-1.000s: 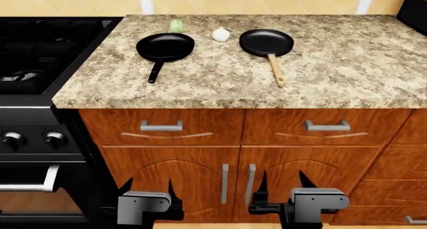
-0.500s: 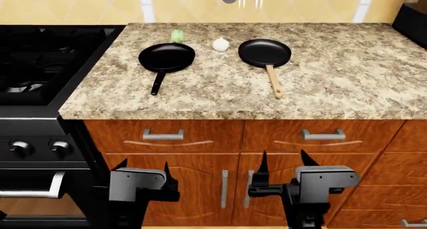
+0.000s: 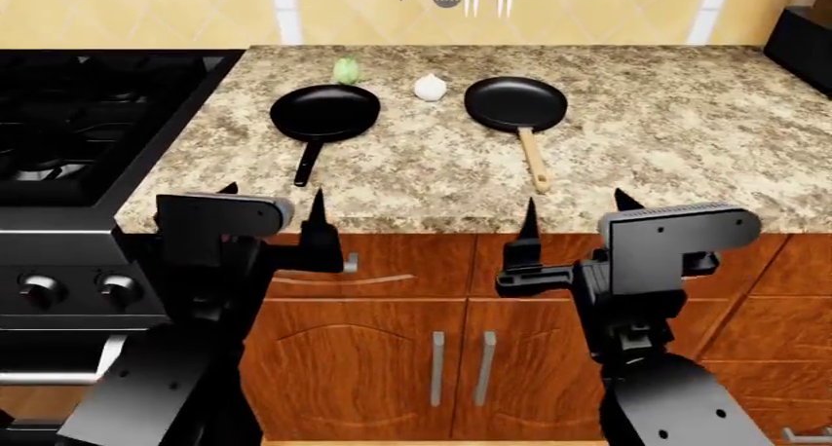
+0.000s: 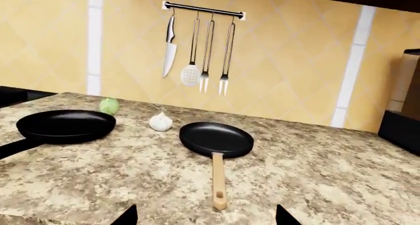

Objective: Place both pans onto different burners. Then place the brussel sprout and the dumpling on different pans.

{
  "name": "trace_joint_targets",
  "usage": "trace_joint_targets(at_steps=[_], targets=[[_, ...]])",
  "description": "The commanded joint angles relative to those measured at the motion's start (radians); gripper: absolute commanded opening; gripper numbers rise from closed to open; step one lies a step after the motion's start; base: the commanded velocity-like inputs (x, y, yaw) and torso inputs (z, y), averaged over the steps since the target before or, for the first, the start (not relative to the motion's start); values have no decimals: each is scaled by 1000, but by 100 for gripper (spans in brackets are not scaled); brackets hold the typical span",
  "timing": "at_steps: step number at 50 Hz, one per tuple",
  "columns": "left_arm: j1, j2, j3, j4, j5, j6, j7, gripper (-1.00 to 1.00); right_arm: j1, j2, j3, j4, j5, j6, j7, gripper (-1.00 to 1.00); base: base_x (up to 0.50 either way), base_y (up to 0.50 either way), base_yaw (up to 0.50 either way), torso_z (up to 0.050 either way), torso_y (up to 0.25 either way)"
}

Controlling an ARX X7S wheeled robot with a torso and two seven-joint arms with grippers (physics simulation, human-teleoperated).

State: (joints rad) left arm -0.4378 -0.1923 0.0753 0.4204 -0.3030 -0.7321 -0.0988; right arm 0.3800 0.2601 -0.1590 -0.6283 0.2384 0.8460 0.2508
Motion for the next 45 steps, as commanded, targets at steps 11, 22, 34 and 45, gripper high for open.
trace_joint_targets(at_steps=[11,22,34,45], targets=[[-64,-30,9,11,-16,5,24,100,133,5,62,-36,65,96,-37,100,0,0,0,10,0],[-138,-44,10,33,-37,-52,22,100,173,-1,89,-52,118,123,-59,100,53,0,0,0,0],[-180,-44,19,25,-49,-77,17,100,204,9,91,-84,156,185,-66,100,428,0,0,0,0],[-185,-47,20,32,-62,-88,12,100,221,13,85,-88,168,219,-59,100,500,0,0,0,0]])
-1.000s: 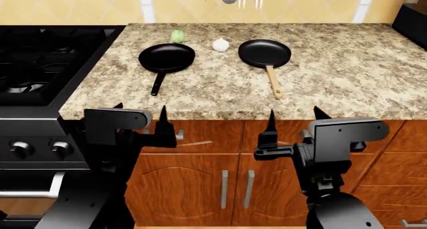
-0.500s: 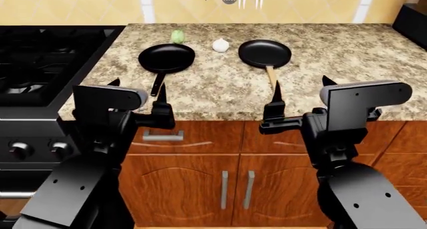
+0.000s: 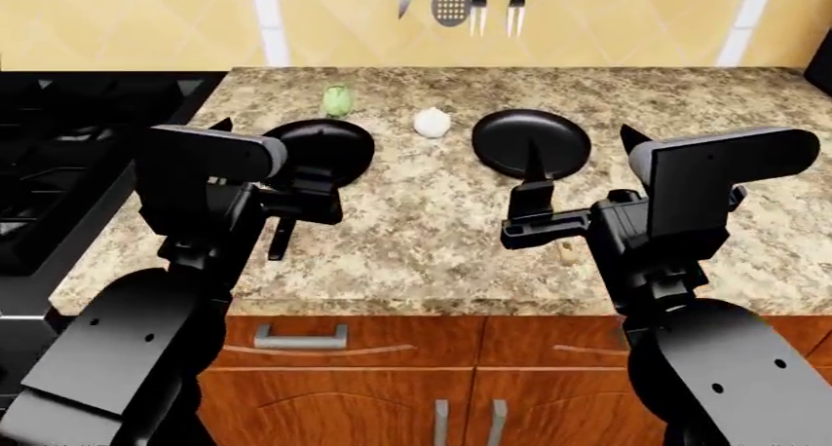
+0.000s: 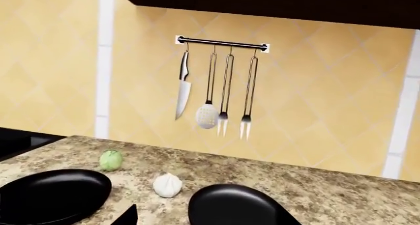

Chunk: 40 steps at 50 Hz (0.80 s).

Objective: Place both pans onto different burners. Then place the brussel sprout and the dumpling on different pans.

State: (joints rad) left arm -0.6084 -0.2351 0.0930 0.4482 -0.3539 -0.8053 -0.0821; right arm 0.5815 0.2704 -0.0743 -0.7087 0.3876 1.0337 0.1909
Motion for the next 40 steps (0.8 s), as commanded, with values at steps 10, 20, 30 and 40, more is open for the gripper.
trace_joint_targets(at_steps=[10,20,30,40], targets=[[-6,-8,7,18,-20,-21,-8,100,23,2,14,-22,35,39,3,100,500,0,0,0,0],[-13,-11,9,27,-30,-28,-12,100,28,5,16,-28,46,47,5,100,500,0,0,0,2],[-12,-14,9,30,-35,-27,-18,100,34,7,6,-30,48,79,25,100,329,0,0,0,1],[-11,-14,9,22,-39,-21,-22,100,96,-46,53,-68,79,330,126,100,0,0,0,0,0]])
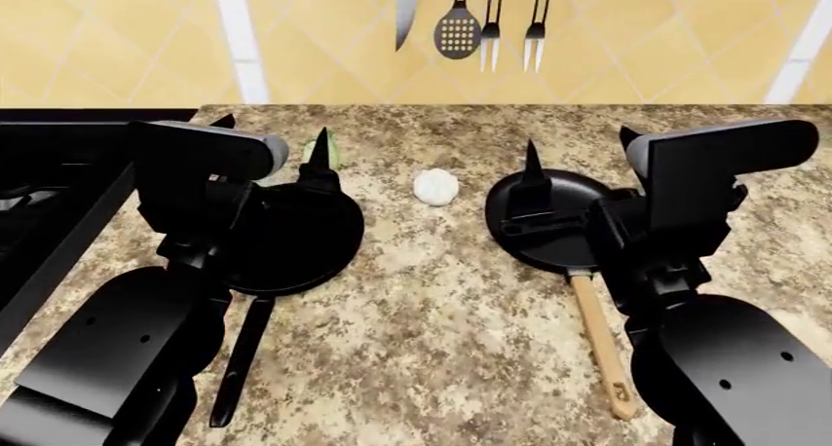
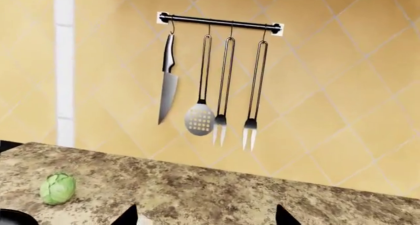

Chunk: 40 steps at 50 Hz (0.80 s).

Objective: Place both pans onto different burners. Then place the brussel sprout and the dumpling on different pans.

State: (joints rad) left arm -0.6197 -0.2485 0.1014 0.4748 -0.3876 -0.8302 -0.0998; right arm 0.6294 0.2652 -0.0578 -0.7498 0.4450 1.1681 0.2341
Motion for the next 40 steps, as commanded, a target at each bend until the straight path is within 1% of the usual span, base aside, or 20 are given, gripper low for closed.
trace_joint_targets(at_steps=[1,6,12,18,24,29,36,40], targets=[[0,0,1,-8,-6,6,-5,100,54,-56,59,-26,30,229,90,100,0,0,0,0,0],[-1,-3,0,-4,-8,6,-7,100,77,-100,127,-10,62,355,103,100,0,0,0,0,0],[0,-4,-4,-1,-13,4,-13,100,66,-115,178,17,100,397,127,100,0,0,0,0,0],[3,-8,-3,3,-18,2,-15,100,30,-96,191,38,125,381,154,100,0,0,0,0,0],[10,-8,-10,5,-26,-2,-21,100,-10,-97,220,53,143,356,149,100,0,0,0,0,0],[17,-6,-14,1,-30,0,-26,100,-48,-79,208,68,147,322,138,100,0,0,0,0,0],[13,-10,-11,-8,-30,3,-27,100,-100,-82,223,82,154,296,134,100,0,0,0,0,0],[15,-10,-11,-5,-35,3,-28,100,-126,-68,201,95,155,274,122,100,0,0,0,0,0]])
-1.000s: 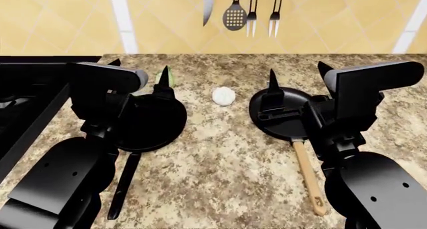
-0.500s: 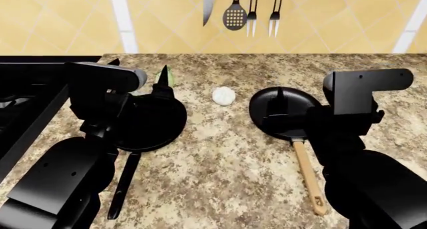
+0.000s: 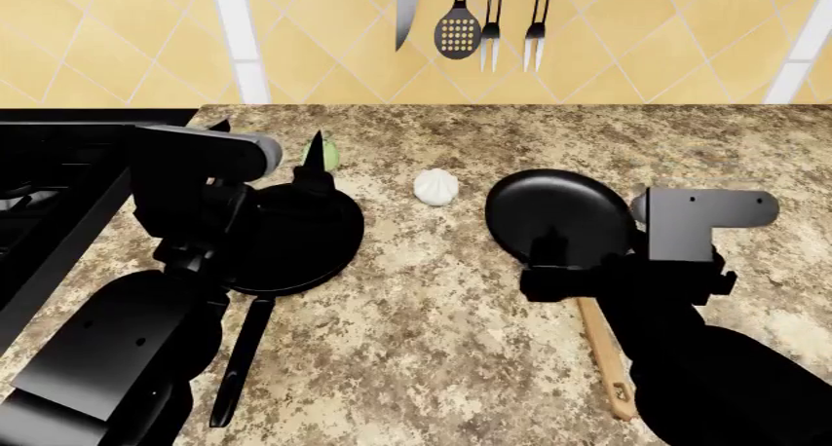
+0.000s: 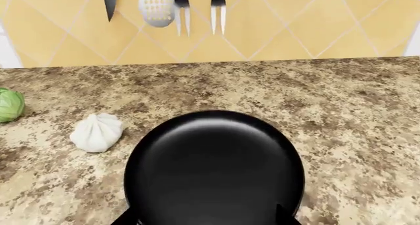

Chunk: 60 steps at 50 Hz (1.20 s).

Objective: Place both pans onto different burners. Then place the brussel sprout and the dumpling on different pans.

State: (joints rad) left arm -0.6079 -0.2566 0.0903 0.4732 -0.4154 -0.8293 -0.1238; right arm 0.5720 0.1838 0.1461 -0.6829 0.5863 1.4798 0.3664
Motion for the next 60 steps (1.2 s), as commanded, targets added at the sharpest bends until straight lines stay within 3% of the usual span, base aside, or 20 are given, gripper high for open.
trace_joint_targets(at_steps=[1,15,49,50,60], targets=[[4,-2,0,-5,-7,4,-4,100,-73,15,-4,33,13,-43,-12,100,0,0,0,0,0],[4,-2,4,-6,-20,3,-7,100,-167,20,13,90,15,-105,-29,100,0,0,0,0,0],[0,-8,16,-17,-32,11,-22,100,-213,59,-77,227,-5,-173,-56,100,0,0,0,0,0],[0,-8,16,-17,-33,11,-22,100,-214,60,-81,225,-5,-173,-55,-100,0,0,0,0,0],[-1,-10,16,-10,-42,7,-28,100,-224,56,-63,193,14,-188,-57,-100,0,0,0,0,0]])
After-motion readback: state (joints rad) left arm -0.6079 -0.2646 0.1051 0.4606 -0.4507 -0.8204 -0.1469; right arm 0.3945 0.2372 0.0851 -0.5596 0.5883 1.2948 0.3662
